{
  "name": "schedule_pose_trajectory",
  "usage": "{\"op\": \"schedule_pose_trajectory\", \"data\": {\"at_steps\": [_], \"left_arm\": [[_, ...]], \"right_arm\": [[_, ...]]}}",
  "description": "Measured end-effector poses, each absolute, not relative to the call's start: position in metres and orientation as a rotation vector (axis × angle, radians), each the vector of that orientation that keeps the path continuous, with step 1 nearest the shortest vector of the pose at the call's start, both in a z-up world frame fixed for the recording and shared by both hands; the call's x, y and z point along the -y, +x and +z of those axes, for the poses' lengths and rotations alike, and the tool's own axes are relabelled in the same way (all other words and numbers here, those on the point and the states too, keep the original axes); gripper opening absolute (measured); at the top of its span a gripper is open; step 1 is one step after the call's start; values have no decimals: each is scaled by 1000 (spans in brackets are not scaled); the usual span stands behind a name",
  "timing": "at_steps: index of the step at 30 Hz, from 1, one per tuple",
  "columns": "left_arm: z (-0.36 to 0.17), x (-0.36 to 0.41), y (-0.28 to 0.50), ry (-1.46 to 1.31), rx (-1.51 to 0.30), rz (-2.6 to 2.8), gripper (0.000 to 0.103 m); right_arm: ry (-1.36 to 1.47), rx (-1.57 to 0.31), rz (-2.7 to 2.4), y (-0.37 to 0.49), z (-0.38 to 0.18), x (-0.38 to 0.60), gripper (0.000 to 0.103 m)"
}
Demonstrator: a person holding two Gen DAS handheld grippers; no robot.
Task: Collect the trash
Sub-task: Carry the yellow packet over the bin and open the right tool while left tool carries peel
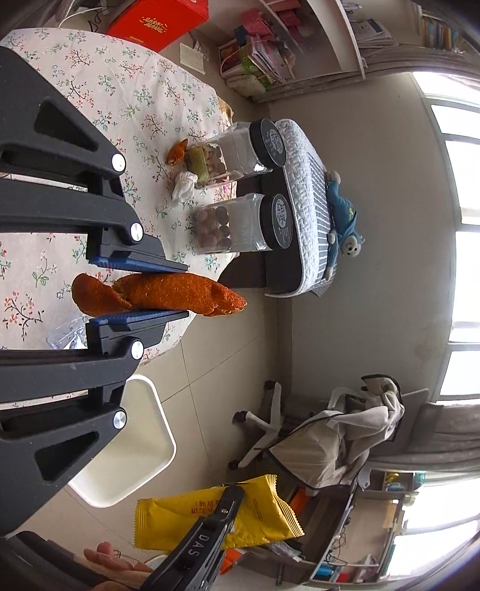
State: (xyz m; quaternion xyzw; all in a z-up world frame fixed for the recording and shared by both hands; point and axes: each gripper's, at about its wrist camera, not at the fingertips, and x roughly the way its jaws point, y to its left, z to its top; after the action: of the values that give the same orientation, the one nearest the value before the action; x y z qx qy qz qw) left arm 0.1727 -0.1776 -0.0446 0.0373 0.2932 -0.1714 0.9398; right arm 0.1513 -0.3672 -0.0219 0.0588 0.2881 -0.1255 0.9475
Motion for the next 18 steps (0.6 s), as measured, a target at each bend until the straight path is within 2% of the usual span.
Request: {"op": "schedule_pose_trajectory", "data": {"at_steps": [2, 3, 4, 5, 6, 9, 10, 13, 16, 18], "left_arm": [[-46, 193, 170, 85, -602, -368, 18], [-47, 201, 169, 87, -603, -376, 18], [-48, 207, 167, 84, -605, -384, 18], [-49, 214, 167, 78, -609, -393, 18], [-50, 221, 166, 72, -616, -401, 18], [-55, 244, 165, 56, -646, -431, 18], [-56, 252, 165, 53, -657, -441, 18], [-59, 274, 164, 47, -679, -467, 18], [-59, 294, 162, 41, -695, -489, 18], [-58, 307, 161, 43, -701, -504, 18]], "right_arm": [[147, -589, -281, 146, -22, 381, 10], [158, -588, -295, 144, -22, 389, 15], [170, -588, -307, 142, -23, 397, 30], [186, -581, -323, 139, -22, 405, 39], [203, -572, -338, 136, -21, 412, 52], [260, -544, -381, 125, -18, 433, 59], [283, -533, -397, 121, -16, 441, 66], [350, -485, -458, 107, -11, 463, 80], [399, -448, -510, 95, -7, 481, 89], [420, -432, -541, 88, -6, 491, 90]]}}
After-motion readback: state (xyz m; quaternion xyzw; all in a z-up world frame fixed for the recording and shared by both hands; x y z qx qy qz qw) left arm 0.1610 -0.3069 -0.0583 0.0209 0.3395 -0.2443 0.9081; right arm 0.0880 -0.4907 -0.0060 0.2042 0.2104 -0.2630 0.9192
